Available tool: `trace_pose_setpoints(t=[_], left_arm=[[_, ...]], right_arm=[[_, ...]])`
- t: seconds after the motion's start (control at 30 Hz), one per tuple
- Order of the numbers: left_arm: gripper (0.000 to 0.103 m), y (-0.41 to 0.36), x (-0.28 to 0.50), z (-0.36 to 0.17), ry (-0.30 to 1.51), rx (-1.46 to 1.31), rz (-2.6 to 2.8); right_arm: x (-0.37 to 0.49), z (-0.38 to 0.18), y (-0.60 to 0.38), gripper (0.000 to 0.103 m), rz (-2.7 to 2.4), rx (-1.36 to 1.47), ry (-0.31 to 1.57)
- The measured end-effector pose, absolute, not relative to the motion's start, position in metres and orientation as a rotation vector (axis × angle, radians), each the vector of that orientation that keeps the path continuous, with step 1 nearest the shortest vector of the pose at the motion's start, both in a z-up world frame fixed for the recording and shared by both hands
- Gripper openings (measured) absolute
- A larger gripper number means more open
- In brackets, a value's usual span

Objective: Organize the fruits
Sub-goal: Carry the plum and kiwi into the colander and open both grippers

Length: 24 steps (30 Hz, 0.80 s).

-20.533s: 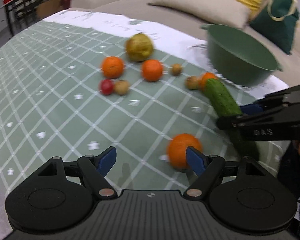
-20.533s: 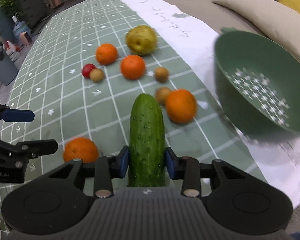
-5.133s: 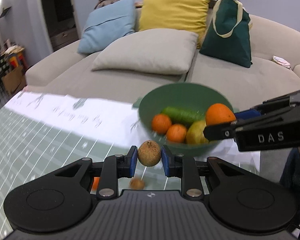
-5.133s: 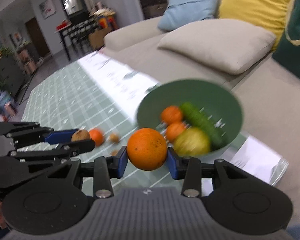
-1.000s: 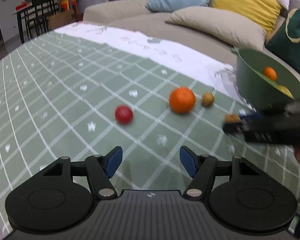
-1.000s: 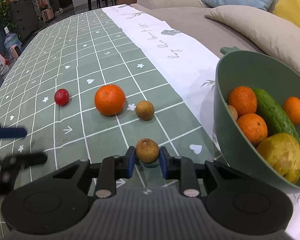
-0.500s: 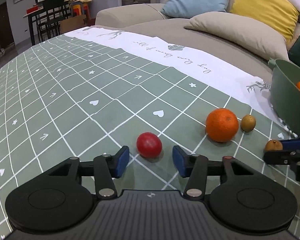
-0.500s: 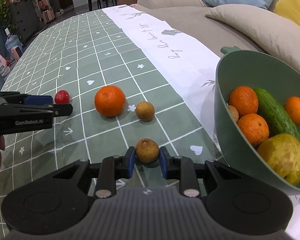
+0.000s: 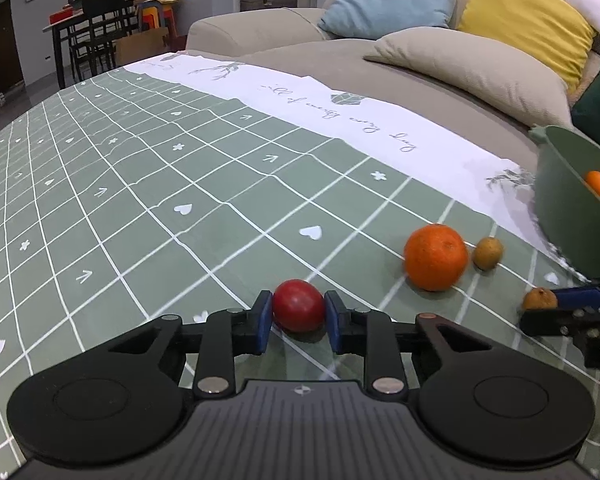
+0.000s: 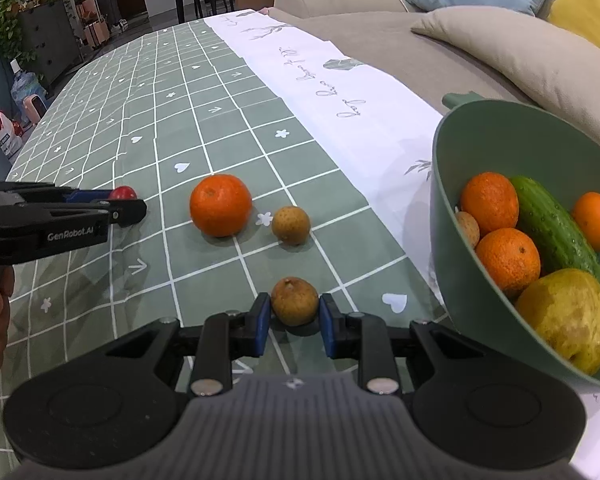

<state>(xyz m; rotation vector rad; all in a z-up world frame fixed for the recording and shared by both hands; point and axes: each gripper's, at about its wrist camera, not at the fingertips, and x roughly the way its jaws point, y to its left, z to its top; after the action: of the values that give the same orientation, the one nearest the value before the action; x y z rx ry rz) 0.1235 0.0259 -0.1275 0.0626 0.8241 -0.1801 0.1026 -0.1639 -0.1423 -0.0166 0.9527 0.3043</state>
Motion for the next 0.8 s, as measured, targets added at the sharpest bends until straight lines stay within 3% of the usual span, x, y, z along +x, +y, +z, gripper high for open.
trace_pose_setpoints(t=[0.33, 0.8], left_arm=[[0.031, -0.008, 0.043, -0.085, 0.784, 0.107, -0.326], [0.031, -0.056, -0.014, -0.070, 0.812, 0.153, -0.455]], right_arm=[[0.048, -0.085, -0.178, 0.022, 0.307, -0.010, 0.853], [-0.046, -0.072, -0.217, 0.022, 0.281, 0.092, 0.857]])
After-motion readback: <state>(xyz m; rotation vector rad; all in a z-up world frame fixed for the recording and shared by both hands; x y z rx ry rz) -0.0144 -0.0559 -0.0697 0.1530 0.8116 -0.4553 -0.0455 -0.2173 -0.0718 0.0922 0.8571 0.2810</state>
